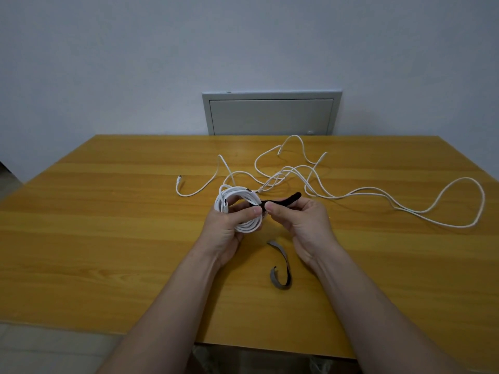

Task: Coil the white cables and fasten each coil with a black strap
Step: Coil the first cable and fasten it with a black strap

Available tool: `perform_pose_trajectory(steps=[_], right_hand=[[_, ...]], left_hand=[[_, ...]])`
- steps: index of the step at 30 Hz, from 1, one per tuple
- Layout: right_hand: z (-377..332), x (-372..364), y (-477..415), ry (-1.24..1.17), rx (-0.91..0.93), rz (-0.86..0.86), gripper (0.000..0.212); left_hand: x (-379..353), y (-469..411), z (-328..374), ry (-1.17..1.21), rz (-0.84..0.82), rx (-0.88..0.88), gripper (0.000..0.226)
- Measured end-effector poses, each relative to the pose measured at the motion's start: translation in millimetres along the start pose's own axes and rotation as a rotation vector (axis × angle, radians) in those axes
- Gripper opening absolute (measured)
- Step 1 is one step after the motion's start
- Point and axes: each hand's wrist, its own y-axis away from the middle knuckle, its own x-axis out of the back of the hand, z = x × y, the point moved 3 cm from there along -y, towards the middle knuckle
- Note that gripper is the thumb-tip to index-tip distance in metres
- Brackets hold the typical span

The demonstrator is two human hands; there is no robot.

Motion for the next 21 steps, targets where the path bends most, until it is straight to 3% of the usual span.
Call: perform_pose_trajectory(steps=[6,12,21], right_hand=[[-1.7,0.4,2.7,0.248,0.165,0.131,0.012],[-0.9,-7.9,7.9,0.55,0.392,0.251,0.018],[3.2,-11.5,6.1,0.529,0.42,0.035,0.006]], left_hand=[[5.1,-3.6,-3.8,-0.067,0.037,-0.04,0.039],[7.5,-8.4,-10.6,-0.203,0.107,-0.177,0.028],[17.7,-16.4,-12.0,-0.148,0.208,-0.171,0.027]])
